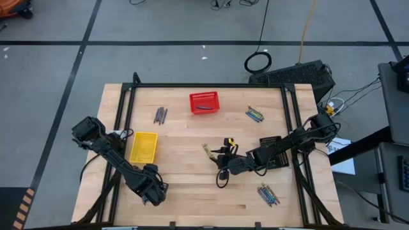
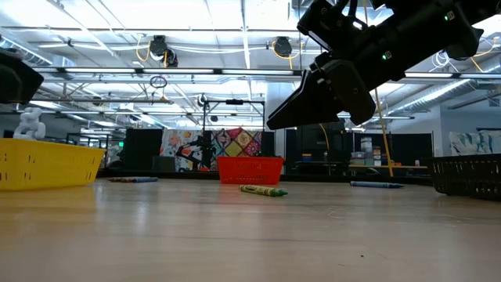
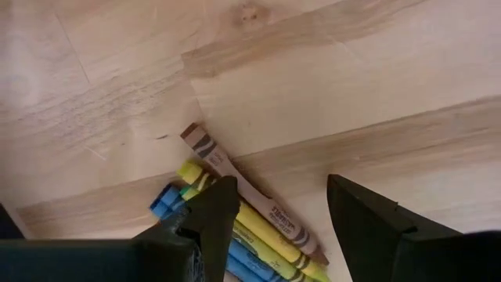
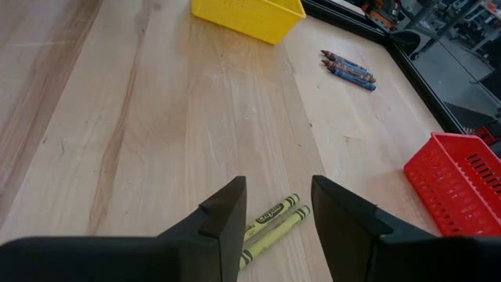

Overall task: Sort crayons
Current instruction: Put the brown crayon into the yellow basket

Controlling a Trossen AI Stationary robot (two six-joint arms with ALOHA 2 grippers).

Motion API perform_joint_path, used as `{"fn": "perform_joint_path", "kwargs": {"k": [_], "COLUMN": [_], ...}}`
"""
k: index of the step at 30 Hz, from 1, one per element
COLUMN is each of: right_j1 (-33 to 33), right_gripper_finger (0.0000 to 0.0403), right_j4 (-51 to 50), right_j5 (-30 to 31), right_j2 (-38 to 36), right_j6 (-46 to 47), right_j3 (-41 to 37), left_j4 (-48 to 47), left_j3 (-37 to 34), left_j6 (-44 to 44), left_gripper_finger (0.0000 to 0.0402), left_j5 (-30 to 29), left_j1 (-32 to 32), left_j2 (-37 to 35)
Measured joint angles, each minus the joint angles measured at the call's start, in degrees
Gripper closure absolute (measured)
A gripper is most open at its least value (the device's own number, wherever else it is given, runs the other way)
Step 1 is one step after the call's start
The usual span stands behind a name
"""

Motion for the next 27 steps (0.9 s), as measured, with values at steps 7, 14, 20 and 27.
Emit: {"fn": "perform_joint_path", "kwargs": {"k": [7,14,20,27], "right_j1": [0.00,0.00,0.00,0.00], "right_gripper_finger": [0.0273,0.0273,0.0273,0.0273], "right_j4": [-0.03,-0.03,-0.06,-0.10], "right_j5": [-0.01,-0.01,-0.01,-0.02], "right_j2": [0.00,0.00,0.00,0.00], "right_j6": [0.00,0.00,1.03,1.05], "right_j3": [0.02,0.02,0.02,0.02], "left_j4": [0.43,0.90,-1.75,-8.47], "left_j3": [0.07,1.80,6.34,7.54], "left_j6": [2.14,5.52,13.98,35.36], "left_gripper_finger": [0.0206,0.0206,0.0206,0.0206], "left_j5": [-2.35,-9.60,-15.62,-10.84], "left_j1": [0.10,0.91,0.95,1.29], "left_j2": [0.00,-1.95,-4.58,-6.31]}}
